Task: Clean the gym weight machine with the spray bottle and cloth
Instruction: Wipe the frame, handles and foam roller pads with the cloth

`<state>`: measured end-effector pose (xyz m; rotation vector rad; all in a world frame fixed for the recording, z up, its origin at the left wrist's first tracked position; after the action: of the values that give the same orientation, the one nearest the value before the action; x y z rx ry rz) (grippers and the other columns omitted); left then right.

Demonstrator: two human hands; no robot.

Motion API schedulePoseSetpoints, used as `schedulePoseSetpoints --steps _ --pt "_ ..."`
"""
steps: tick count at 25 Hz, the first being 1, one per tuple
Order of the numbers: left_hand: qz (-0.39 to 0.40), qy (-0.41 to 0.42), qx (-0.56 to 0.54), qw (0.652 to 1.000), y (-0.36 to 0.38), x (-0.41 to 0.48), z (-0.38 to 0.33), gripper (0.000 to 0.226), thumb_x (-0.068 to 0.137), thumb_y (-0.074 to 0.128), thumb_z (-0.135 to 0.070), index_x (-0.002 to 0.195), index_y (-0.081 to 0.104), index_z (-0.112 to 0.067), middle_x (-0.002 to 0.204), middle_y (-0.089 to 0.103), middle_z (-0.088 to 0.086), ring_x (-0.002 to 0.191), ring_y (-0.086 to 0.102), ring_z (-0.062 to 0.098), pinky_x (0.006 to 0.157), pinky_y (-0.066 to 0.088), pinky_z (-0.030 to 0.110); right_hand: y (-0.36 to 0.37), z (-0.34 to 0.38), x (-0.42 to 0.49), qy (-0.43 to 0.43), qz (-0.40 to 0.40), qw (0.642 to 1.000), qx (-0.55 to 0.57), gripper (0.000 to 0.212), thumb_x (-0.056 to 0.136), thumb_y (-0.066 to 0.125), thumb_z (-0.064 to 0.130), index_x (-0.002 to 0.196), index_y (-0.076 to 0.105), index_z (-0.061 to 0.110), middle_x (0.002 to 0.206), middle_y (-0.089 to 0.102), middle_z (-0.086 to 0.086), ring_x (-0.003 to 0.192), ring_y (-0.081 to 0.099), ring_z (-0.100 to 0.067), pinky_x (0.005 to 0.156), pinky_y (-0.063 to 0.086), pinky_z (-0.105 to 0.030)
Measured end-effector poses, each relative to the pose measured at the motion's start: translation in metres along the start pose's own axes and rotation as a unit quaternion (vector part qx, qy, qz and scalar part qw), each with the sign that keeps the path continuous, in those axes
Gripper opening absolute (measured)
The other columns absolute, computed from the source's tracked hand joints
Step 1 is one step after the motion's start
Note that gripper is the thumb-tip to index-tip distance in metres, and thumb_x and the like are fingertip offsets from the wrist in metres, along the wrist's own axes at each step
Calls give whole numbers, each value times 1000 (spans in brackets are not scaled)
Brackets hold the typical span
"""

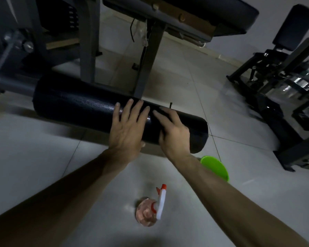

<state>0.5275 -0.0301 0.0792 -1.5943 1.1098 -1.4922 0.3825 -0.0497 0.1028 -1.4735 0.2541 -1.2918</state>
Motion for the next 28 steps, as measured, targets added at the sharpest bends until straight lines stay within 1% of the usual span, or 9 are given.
schedulePoseSetpoints --steps 3,7,11,13,15,17,20,24,28 --pt "-9 -2 -1 1000 0 3 3 116 61 91 -44 156 29 -23 165 26 4 154 17 30 125 7 55 -30 -50 -21 9 -16 999 -38 70 70 56 -3 136 67 20 145 56 -2 124 58 -21 93 55 -36" --pt "0 -8 1 1000 1 3 0 115 62 91 -43 157 29 -23 165 26 4 154 17 31 124 10 56 -55 -120 -34 205 -91 974 -12 58 80 54 -3 130 70 21 134 62 -1 119 60 -19 103 47 -29" --pt "-2 -5 2 1000 -1 5 1 116 59 93 -43 156 32 -23 164 30 4 153 21 31 124 11 55 -48 -131 -34 362 -158 911 118 52 84 49 8 129 70 22 129 67 0 121 61 -15 104 38 -17" --pt "0 -9 -2 1000 -2 9 2 117 56 94 -42 154 33 -24 162 32 2 152 22 31 124 11 55 -41 -121 -71 363 -152 910 131 53 86 52 6 133 68 25 130 66 3 120 61 -14 107 42 -20" --pt "5 -8 -5 1000 -2 10 1 116 56 94 -43 154 34 -25 161 33 1 151 23 30 124 11 54 -37 -114 -99 366 -134 907 159 52 86 52 16 133 66 33 128 68 8 114 66 -24 105 53 -41" --pt "11 -6 -1 1000 -3 10 0 115 59 93 -44 155 33 -25 162 31 1 152 21 30 124 11 54 -41 -127 -83 387 -152 893 172 49 87 51 15 129 69 30 123 71 9 113 68 -21 104 53 -48" --pt "12 -3 1 1000 -4 10 1 114 61 91 -45 156 31 -25 163 30 1 152 21 29 124 12 54 -47 -137 -46 411 -183 872 194 47 85 51 3 122 74 21 119 72 9 117 65 -11 113 47 -39" --pt "21 0 -8 1000 -7 17 3 116 59 91 -48 155 30 -26 163 30 -1 152 21 29 124 10 52 -51 -89 -79 252 -125 958 56 59 82 54 -7 133 69 17 142 60 0 131 54 -11 113 35 -14" --pt "25 12 -15 999 -8 21 4 115 60 90 -49 155 31 -25 162 31 0 151 22 29 124 11 51 -51 -83 -78 233 -121 965 7 69 76 56 -16 137 66 16 150 55 0 135 53 -17 116 37 -21"
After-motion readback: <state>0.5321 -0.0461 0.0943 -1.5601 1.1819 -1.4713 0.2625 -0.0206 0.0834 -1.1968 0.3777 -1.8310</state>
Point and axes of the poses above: each hand's wrist, its own x-axis towards the middle knuckle, its own y-axis out of the palm, z = x × y, the point moved 5 cm from there along x, towards the middle knuckle
